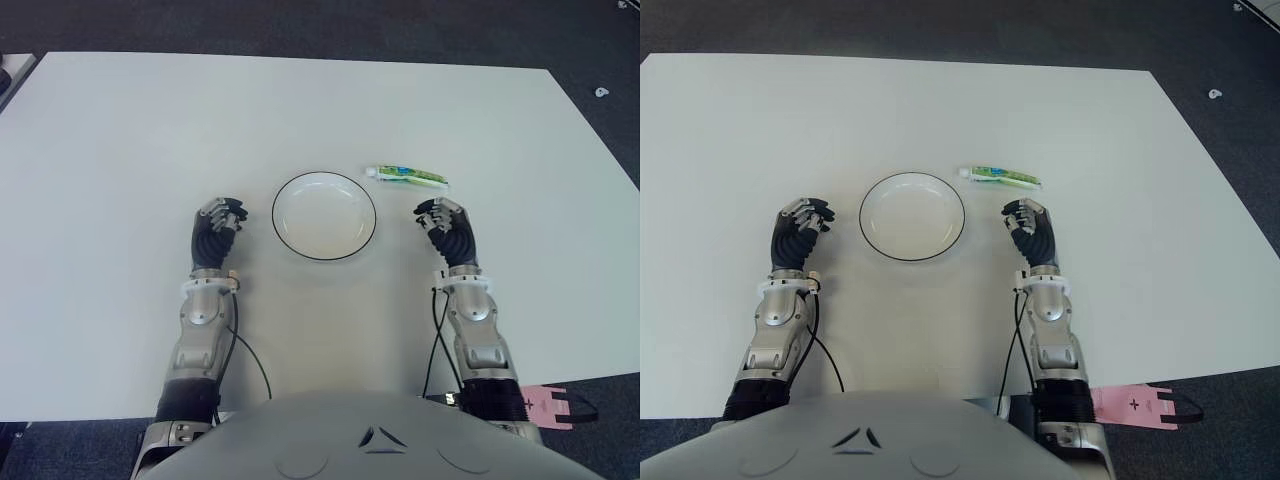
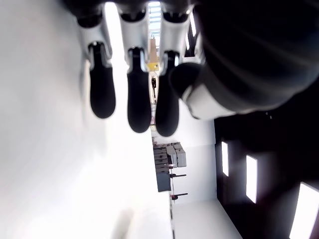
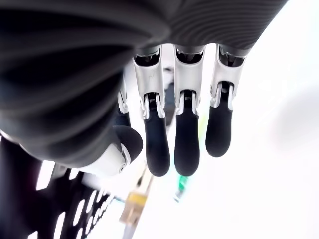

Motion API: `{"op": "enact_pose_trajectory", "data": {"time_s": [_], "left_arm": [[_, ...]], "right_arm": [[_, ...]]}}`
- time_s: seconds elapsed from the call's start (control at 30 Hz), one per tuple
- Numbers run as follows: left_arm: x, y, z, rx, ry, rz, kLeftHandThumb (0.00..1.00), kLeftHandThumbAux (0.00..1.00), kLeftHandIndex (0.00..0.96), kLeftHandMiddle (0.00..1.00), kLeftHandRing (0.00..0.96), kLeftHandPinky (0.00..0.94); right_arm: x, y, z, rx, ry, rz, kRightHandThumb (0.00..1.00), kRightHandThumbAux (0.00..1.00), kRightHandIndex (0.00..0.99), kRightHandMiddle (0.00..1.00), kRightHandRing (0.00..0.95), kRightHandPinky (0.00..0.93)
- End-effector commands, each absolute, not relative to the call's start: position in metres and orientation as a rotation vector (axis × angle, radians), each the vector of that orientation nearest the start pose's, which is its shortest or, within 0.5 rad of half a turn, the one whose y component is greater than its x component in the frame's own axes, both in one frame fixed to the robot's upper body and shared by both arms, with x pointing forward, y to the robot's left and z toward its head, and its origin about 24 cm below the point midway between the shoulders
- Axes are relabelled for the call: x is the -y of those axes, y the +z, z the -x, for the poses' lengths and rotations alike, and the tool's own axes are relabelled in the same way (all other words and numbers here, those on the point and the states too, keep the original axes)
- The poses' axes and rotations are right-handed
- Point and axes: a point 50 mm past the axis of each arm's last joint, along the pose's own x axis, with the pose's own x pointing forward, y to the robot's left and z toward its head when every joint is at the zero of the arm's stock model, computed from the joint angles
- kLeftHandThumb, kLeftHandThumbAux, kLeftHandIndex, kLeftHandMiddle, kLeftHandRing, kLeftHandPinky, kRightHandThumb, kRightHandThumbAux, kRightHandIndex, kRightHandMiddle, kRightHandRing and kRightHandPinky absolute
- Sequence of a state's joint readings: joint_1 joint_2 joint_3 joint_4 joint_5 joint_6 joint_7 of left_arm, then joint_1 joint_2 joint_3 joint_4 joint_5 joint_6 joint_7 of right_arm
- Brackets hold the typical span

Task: Put the toothpaste on the table into the plate.

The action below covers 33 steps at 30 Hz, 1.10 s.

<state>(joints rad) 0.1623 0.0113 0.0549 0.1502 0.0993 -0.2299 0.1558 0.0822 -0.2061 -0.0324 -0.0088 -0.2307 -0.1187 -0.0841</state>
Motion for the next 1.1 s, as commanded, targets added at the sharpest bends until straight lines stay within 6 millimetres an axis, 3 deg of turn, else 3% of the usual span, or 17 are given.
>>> {"op": "enact_pose_trajectory", "data": {"time_s": [0.03, 0.37, 0.73, 1.1], "left_arm": [[-0.177, -0.034, -0.196, -0.243, 0.218, -0.123, 0.710, 0.720, 0.431, 0.508, 0.507, 0.512], [-0.177, -0.035, -0.196, -0.242, 0.219, -0.114, 0.711, 0.720, 0.432, 0.502, 0.493, 0.499], [-0.177, -0.035, -0.196, -0.240, 0.217, -0.116, 0.711, 0.719, 0.432, 0.501, 0.494, 0.504], [-0.176, -0.035, -0.196, -0.244, 0.217, -0.109, 0.711, 0.720, 0.432, 0.500, 0.492, 0.498]], "right_arm": [[0.207, 0.054, -0.248, 0.108, -0.056, 0.559, 0.698, 0.732, 0.419, 0.463, 0.465, 0.433], [0.215, 0.075, -0.280, 0.216, -0.020, 0.684, 0.700, 0.731, 0.419, 0.453, 0.463, 0.466], [0.219, 0.097, -0.288, 0.310, 0.016, 0.780, 0.703, 0.729, 0.420, 0.446, 0.463, 0.469], [0.226, 0.117, -0.309, 0.337, 0.082, 0.884, 0.701, 0.728, 0.416, 0.439, 0.475, 0.489]]}}
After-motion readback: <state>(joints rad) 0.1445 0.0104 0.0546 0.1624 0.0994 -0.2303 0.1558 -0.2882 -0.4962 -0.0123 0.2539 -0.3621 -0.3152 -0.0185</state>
